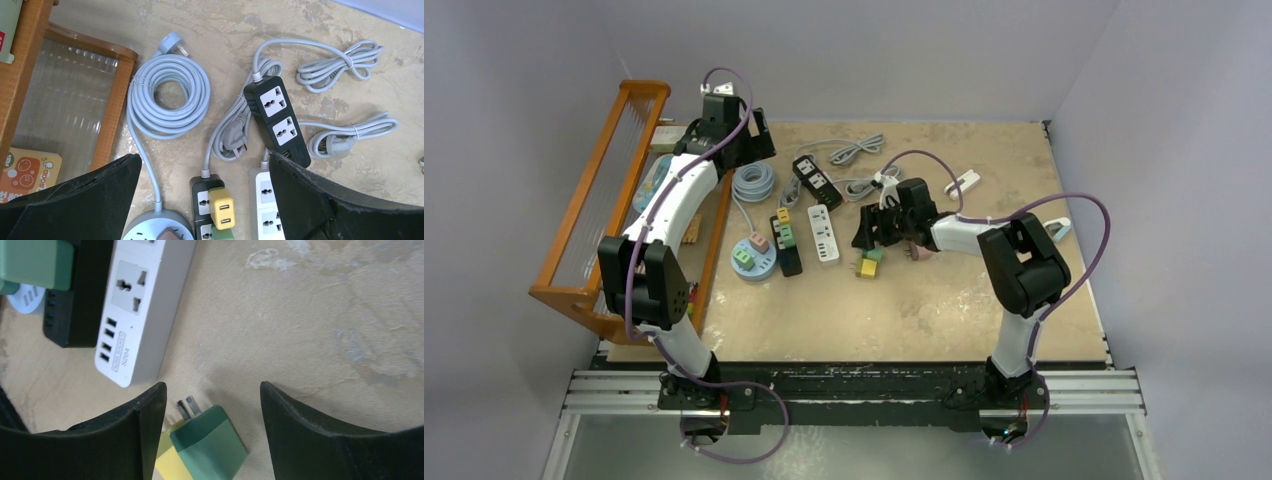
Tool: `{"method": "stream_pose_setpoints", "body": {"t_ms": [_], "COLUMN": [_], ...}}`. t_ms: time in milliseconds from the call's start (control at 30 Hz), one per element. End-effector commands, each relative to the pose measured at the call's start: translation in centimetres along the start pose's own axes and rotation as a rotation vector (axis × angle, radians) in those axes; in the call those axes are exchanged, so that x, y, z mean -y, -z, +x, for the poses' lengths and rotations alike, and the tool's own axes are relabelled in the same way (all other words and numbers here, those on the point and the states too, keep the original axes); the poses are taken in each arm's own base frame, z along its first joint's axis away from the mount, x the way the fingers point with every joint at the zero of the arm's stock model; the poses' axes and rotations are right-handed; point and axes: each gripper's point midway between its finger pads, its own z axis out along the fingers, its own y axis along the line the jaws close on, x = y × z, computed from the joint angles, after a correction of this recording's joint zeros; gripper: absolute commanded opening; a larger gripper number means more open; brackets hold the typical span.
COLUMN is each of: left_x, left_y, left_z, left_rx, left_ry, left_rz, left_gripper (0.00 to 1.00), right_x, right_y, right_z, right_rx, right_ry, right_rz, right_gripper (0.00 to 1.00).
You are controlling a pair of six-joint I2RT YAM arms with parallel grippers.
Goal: Pull the plug off the socket
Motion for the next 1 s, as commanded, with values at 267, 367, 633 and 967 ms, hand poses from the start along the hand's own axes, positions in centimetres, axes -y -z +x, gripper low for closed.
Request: {"method": "stream_pose_setpoints", "body": {"t_ms": [267, 367, 633, 967], "left_x": [0.1, 0.1, 0.1, 0.2], "left_y": [1.8, 1.9, 1.9, 1.7], "left_z": [-2.5, -2.5, -2.5, -2.4], "left_rx": [0.083, 0.083, 0.083, 0.078], "left_ry": [0.007, 0.007, 0.005, 0.008], "left_rz": [0.026, 0.025, 0.025, 0.029], "left_gripper": [1.00, 1.00, 1.00, 1.00], "right_x": [2.1, 1.1, 0.1, 0.3], "right_y": [2.2, 3.3, 4.0, 4.5], "right_z": [-1.6, -2.0, -1.0, -0.6], "right_rx": [0.063, 0.100, 0.077, 0.085], "right_ry": [0.044, 0.063, 0.121, 0.147], "right_rz": [0.162, 0.107, 0.049, 0.059], "right_gripper": [0.71, 0.71, 0.71, 0.63]}}
